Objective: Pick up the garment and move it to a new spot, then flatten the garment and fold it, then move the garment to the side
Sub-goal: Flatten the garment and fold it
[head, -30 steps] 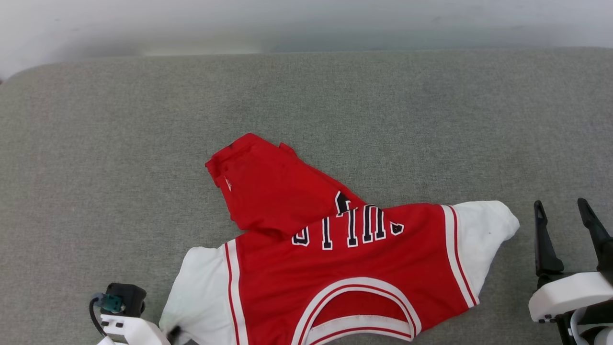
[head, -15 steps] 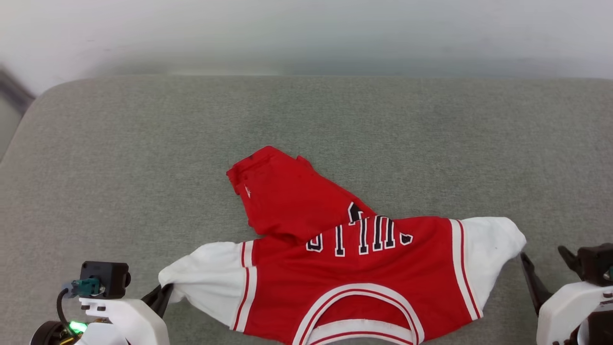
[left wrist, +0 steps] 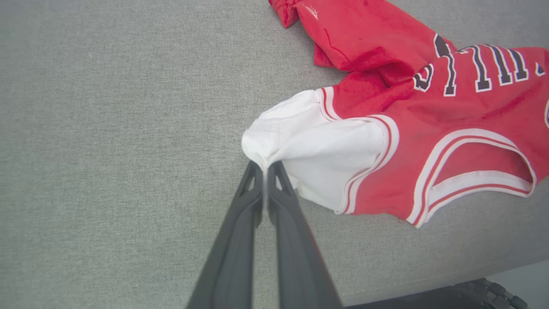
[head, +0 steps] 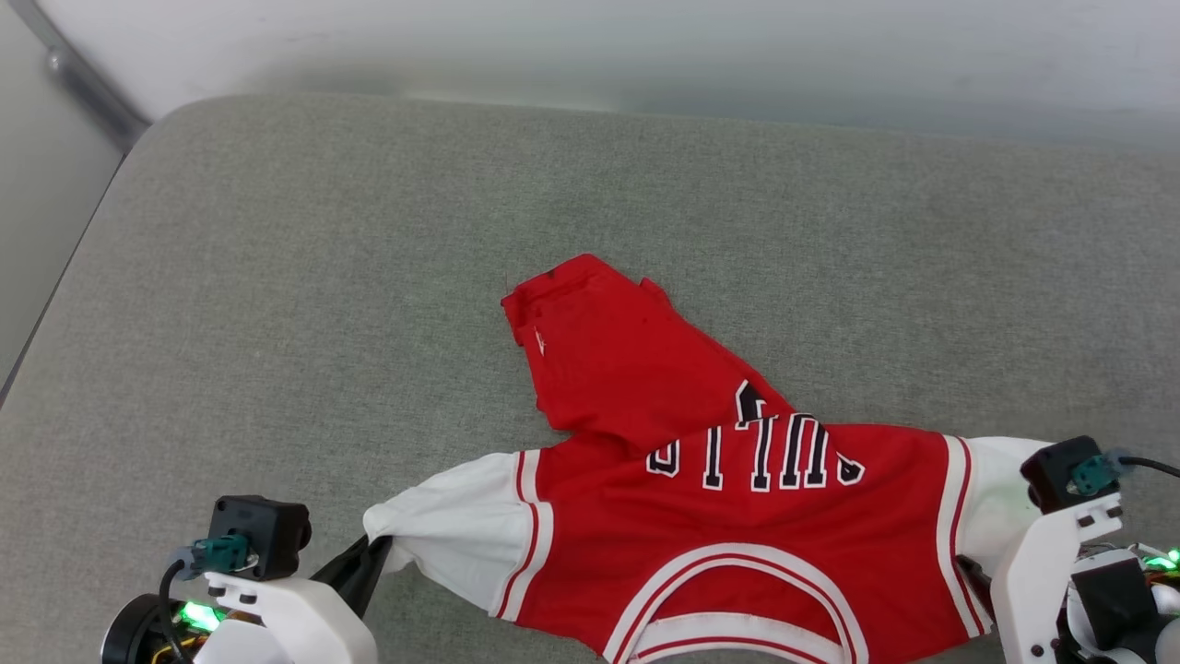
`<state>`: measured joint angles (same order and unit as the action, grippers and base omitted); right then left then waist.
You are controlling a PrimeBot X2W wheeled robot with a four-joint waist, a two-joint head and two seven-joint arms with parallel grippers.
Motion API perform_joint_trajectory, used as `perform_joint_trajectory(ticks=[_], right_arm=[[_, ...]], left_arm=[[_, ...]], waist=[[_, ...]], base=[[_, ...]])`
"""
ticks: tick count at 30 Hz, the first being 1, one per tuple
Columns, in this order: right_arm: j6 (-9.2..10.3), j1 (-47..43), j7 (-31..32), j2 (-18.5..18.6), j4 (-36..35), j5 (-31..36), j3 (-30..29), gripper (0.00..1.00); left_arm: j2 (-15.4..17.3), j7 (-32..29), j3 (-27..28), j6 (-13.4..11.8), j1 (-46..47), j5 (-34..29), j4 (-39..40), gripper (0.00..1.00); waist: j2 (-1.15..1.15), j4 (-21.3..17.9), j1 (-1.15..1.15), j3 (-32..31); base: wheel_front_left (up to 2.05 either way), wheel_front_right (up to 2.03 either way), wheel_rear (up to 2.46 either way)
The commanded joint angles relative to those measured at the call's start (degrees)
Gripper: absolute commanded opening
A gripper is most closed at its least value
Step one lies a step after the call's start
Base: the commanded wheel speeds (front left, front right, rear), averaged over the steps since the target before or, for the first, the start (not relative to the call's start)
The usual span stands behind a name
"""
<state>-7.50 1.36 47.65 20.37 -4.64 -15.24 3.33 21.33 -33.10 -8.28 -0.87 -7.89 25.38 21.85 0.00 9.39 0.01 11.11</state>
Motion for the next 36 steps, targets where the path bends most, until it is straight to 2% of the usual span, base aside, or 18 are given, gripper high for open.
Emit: perform_joint_trajectory(ticks=[1,11,12,13,18,26,36], right_arm=[[0.02,0.82,0.41,-0.03,0.61,-0.33,0.45,1.00],[-0.09,1.16,1.46,0.06,8.36,-1.40,7.14,1.00],[-0.16,0.74,1.68,0.16,8.92,-1.72,8.12,0.40],[-0.22,0.50,1.64,0.06,9.43,-2.23,8.56,0.00],[-0.05,0.67,-0.42,1.66,9.52,-3.17,7.48,0.00],[0.03,2.58,-4.97,4.71,1.92,-7.31,4.20,0.00],[0.04,8.13,-4.12,13.48,-10.33,-12.80,-0.84,0.00]], left_arm=[[-0.11,0.19,-0.17,0.20,0.73,-0.10,0.13,0.00],[-0.39,0.77,-1.58,0.92,2.11,-0.01,-1.27,0.00],[-0.38,0.80,-1.65,0.98,2.25,0.04,-1.43,0.00],[-0.34,0.80,-1.71,0.95,2.33,0.09,-1.60,0.00],[0.16,0.91,-1.53,1.17,1.93,0.49,-2.20,0.00],[1.50,2.67,0.46,2.65,1.90,2.27,0.84,0.00],[6.95,3.41,5.78,3.66,7.53,1.49,8.20,0.00]], waist=[[0.00,0.77,-0.01,0.82],[0.00,2.44,-0.01,2.91],[0.00,2.49,-0.01,2.92],[0.00,2.49,-0.01,2.85],[0.00,1.82,-0.01,1.43],[0.00,-0.67,-0.01,-3.11],[0.00,-4.29,-0.01,-8.28]], base=[[0.00,0.00,0.00],[0.00,0.00,0.00],[0.00,0.00,0.00],[0.00,0.00,0.00],[0.00,0.00,0.00],[0.00,0.00,0.00],[0.00,0.00,0.00]])
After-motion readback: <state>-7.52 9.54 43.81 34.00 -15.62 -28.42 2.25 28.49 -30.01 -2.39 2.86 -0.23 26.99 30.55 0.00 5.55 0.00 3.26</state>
